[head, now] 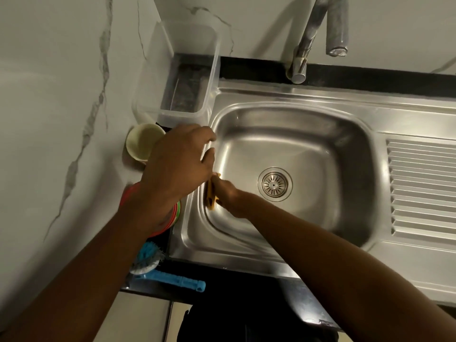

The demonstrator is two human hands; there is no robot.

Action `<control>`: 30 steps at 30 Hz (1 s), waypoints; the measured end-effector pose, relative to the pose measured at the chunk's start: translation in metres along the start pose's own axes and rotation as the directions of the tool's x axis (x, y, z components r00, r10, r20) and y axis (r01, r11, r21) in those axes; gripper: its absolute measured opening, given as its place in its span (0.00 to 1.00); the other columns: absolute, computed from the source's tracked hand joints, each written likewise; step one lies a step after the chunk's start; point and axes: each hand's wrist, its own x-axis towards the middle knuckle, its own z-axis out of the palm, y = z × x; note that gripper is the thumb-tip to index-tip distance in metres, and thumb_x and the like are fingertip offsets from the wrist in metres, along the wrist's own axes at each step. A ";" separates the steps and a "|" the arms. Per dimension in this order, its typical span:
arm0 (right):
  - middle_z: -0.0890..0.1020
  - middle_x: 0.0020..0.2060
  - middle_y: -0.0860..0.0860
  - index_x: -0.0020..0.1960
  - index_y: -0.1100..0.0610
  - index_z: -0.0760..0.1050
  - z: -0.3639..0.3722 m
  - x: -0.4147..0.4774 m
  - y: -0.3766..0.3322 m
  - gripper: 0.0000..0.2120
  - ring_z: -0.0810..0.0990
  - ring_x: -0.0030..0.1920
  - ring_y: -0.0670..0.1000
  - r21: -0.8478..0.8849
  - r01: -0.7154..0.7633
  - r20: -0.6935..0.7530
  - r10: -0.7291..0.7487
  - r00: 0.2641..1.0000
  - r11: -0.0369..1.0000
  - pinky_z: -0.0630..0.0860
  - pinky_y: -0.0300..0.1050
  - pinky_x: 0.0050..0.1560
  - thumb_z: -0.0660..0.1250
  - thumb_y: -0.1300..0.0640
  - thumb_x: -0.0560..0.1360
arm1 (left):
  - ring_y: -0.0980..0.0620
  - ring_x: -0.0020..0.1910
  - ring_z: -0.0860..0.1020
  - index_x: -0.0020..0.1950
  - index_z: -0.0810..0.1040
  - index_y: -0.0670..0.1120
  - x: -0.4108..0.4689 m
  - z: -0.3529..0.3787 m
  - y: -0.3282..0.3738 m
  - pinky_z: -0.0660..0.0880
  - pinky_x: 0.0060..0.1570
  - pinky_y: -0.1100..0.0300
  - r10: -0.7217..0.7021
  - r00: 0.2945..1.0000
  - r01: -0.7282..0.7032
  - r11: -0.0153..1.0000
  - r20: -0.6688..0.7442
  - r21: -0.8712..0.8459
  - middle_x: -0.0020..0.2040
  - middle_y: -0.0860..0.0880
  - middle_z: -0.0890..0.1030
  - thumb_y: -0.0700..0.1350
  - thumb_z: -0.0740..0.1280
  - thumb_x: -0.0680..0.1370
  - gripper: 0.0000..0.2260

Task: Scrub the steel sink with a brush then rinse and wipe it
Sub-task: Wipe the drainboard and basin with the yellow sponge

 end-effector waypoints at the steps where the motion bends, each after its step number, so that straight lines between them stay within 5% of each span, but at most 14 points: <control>1: 0.76 0.43 0.52 0.46 0.53 0.72 -0.001 -0.004 0.006 0.23 0.74 0.44 0.48 -0.029 0.000 0.004 0.000 1.000 1.000 0.70 0.42 0.54 0.47 0.41 0.87 | 0.46 0.56 0.82 0.60 0.83 0.46 -0.003 0.004 0.001 0.77 0.53 0.52 -0.018 0.999 0.018 1.000 0.026 -0.004 0.54 0.48 0.85 0.45 0.72 0.79 0.11; 4: 0.73 0.40 0.53 0.42 0.55 0.70 -0.006 -0.029 0.015 0.22 0.73 0.44 0.51 -0.204 -0.024 0.143 0.054 0.988 0.979 0.73 0.39 0.51 0.48 0.47 0.88 | 0.48 0.55 0.82 0.61 0.83 0.48 -0.012 0.013 0.003 0.77 0.53 0.54 -0.060 0.995 0.061 0.998 0.084 -0.011 0.55 0.50 0.86 0.46 0.71 0.79 0.11; 7: 0.75 0.37 0.57 0.42 0.57 0.72 -0.010 -0.055 0.028 0.24 0.73 0.37 0.54 -0.437 0.006 0.274 0.127 0.953 0.899 0.71 0.49 0.52 0.47 0.48 0.89 | 0.48 0.54 0.83 0.60 0.84 0.48 -0.018 0.014 0.004 0.80 0.53 0.51 -0.097 0.990 0.101 0.994 0.106 -0.030 0.55 0.51 0.86 0.45 0.71 0.79 0.10; 9: 0.78 0.61 0.68 0.66 0.64 0.75 -0.019 -0.067 0.039 0.24 0.78 0.61 0.66 -0.519 0.039 0.314 0.148 0.938 0.854 0.69 0.57 0.66 0.47 0.50 0.89 | 0.48 0.53 0.84 0.59 0.84 0.48 -0.020 0.014 0.006 0.81 0.53 0.49 -0.122 0.988 0.126 0.991 0.098 -0.037 0.54 0.50 0.87 0.44 0.71 0.79 0.10; 11: 0.62 0.80 0.60 0.82 0.62 0.58 -0.032 -0.079 0.043 0.28 0.61 0.79 0.59 -0.606 0.117 0.336 0.121 0.934 0.787 0.56 0.53 0.78 0.46 0.46 0.89 | 0.47 0.52 0.85 0.59 0.85 0.48 -0.021 0.014 0.009 0.82 0.53 0.47 -0.135 0.987 0.139 0.989 0.091 -0.046 0.52 0.50 0.87 0.44 0.71 0.79 0.09; 15: 0.55 0.83 0.48 0.85 0.53 0.51 -0.067 -0.090 0.067 0.32 0.54 0.82 0.50 -0.699 0.224 0.407 0.120 0.905 0.679 0.47 0.51 0.82 0.45 0.37 0.86 | 0.47 0.51 0.85 0.58 0.85 0.48 -0.022 0.021 0.016 0.81 0.52 0.48 -0.162 0.983 0.168 0.983 0.086 -0.068 0.51 0.50 0.87 0.43 0.71 0.79 0.09; 18: 0.56 0.82 0.46 0.84 0.49 0.52 -0.103 -0.102 0.084 0.38 0.55 0.82 0.50 -0.769 0.143 0.343 0.213 0.915 0.623 0.49 0.54 0.82 0.46 0.29 0.82 | 0.46 0.50 0.84 0.57 0.85 0.48 -0.024 0.031 0.030 0.81 0.51 0.48 -0.167 0.980 0.177 0.981 0.112 -0.086 0.49 0.50 0.87 0.43 0.70 0.79 0.09; 24: 0.66 0.79 0.59 0.80 0.61 0.62 -0.157 -0.138 0.078 0.31 0.65 0.77 0.60 -0.915 0.039 0.209 0.390 0.897 0.401 0.60 0.53 0.77 0.46 0.40 0.87 | 0.47 0.51 0.84 0.59 0.85 0.51 -0.030 0.053 0.055 0.81 0.52 0.50 -0.172 0.967 0.192 0.977 0.186 -0.096 0.52 0.52 0.87 0.46 0.68 0.80 0.09; 30: 0.70 0.77 0.57 0.80 0.56 0.66 -0.222 -0.160 0.071 0.28 0.69 0.76 0.58 -0.999 -0.042 -0.048 0.499 0.865 -0.023 0.65 0.52 0.72 0.53 0.42 0.85 | 0.49 0.53 0.84 0.61 0.84 0.51 -0.032 0.067 0.076 0.78 0.52 0.55 -0.172 0.963 0.199 0.973 0.209 -0.114 0.54 0.53 0.86 0.46 0.68 0.81 0.10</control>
